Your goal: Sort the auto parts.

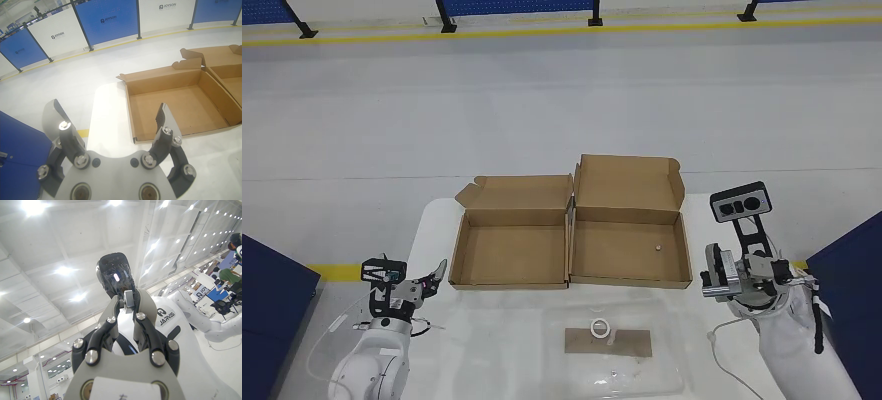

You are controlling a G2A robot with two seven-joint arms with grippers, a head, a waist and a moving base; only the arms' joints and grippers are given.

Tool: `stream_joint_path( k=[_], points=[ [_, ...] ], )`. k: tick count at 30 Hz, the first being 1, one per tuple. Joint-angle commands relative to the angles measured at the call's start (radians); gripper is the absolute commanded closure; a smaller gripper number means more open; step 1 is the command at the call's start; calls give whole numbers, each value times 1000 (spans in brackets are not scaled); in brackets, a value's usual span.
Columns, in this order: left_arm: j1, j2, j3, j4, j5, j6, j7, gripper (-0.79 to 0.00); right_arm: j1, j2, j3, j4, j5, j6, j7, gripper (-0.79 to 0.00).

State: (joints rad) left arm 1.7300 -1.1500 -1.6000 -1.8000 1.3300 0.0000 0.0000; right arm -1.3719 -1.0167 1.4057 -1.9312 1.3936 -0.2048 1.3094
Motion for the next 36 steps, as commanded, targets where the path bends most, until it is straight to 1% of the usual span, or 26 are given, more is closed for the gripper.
stream_joint_path(
  k=[1, 14, 16, 21, 25, 28, 31, 33, 36],
  points=[
    [0, 0, 0, 0, 0, 0, 0, -785, 0, 0, 0, 0, 0, 0, 0, 0],
    [0, 0, 0, 0, 0, 0, 0, -785, 0, 0, 0, 0, 0, 0, 0, 0],
    [0, 0, 0, 0, 0, 0, 0, -785, -2, -1, 5, -7, -18, 2, -20, 0],
    [0, 0, 0, 0, 0, 0, 0, -785, -30, 6, 64, 17, -133, 29, 4, 0],
    [0, 0, 0, 0, 0, 0, 0, -785, -62, 19, 138, 45, -284, 55, 47, 0],
    [0, 0, 0, 0, 0, 0, 0, -785, -84, 32, 201, 52, -447, 61, 100, 0],
    [0, 0, 0, 0, 0, 0, 0, -785, -114, 40, 249, 58, -518, 60, 134, 0],
    [0, 0, 0, 0, 0, 0, 0, -785, -127, 48, 282, 45, -609, 54, 178, 0],
    [0, 0, 0, 0, 0, 0, 0, -785, -128, 50, 286, 38, -631, 49, 192, 0]
  ],
)
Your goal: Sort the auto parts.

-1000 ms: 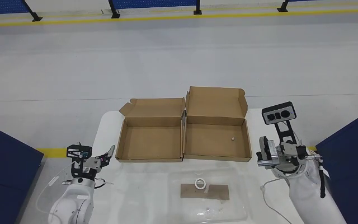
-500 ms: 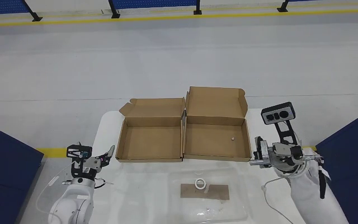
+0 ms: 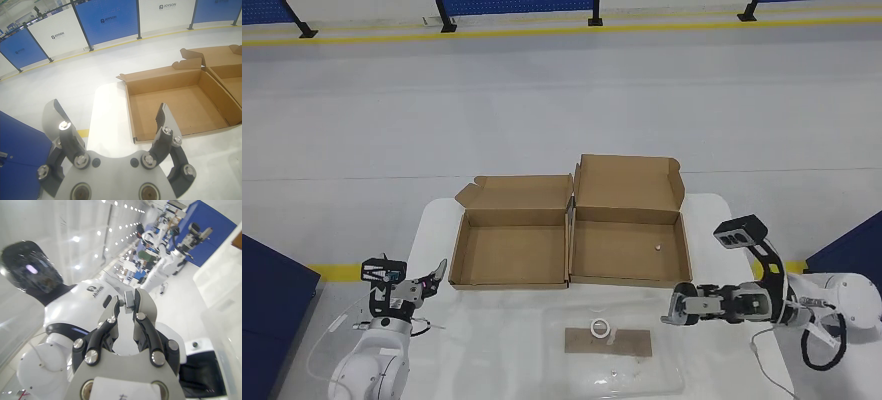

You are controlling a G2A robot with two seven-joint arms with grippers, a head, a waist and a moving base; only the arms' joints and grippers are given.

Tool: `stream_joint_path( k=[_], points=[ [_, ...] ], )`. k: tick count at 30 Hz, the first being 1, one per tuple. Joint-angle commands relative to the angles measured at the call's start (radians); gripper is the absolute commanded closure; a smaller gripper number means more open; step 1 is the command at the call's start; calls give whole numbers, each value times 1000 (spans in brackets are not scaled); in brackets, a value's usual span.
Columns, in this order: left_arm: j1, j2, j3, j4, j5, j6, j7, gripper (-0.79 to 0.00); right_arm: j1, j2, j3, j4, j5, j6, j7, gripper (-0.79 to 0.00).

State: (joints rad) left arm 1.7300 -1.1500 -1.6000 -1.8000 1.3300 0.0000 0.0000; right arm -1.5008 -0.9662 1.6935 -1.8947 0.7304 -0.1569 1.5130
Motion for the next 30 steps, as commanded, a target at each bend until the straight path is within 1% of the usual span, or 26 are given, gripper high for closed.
stream_joint_path(
  k=[1, 6, 7, 11, 14, 16, 19, 25, 26, 28, 29, 30],
  points=[
    [0, 0, 0, 0, 0, 0, 0, -785, 1, 0, -1, 1, 32, 1, -12, 0],
    [0, 0, 0, 0, 0, 0, 0, -785, 1, 0, -1, 1, 32, 1, -12, 0],
    [0, 0, 0, 0, 0, 0, 0, -785, 1, 0, -2, -9, 7, 3, -32, 0],
    [0, 0, 0, 0, 0, 0, 0, -785, 30, 14, 40, -19, -189, 9, -51, 0],
    [0, 0, 0, 0, 0, 0, 0, -785, 83, 26, 52, -7, -338, 14, -40, 0],
    [0, 0, 0, 0, 0, 0, 0, -785, 128, 33, 40, 8, -441, 16, -39, 0],
    [0, 0, 0, 0, 0, 0, 0, -785, 199, 41, -4, 37, -595, 21, -49, 0],
    [0, 0, 0, 0, 0, 0, 0, -785, 329, 43, -147, 119, -813, 24, -108, 0],
    [0, 0, 0, 0, 0, 0, 0, -785, 347, 42, -176, 138, -842, 24, -120, 0],
    [0, 0, 0, 0, 0, 0, 0, -785, 380, 37, -228, 178, -850, 20, -138, 0],
    [0, 0, 0, 0, 0, 0, 0, -785, 399, 37, -251, 194, -878, 2, -136, 0],
    [0, 0, 0, 0, 0, 0, 0, -785, 399, 37, -251, 194, -878, 2, -136, 0]
  ],
)
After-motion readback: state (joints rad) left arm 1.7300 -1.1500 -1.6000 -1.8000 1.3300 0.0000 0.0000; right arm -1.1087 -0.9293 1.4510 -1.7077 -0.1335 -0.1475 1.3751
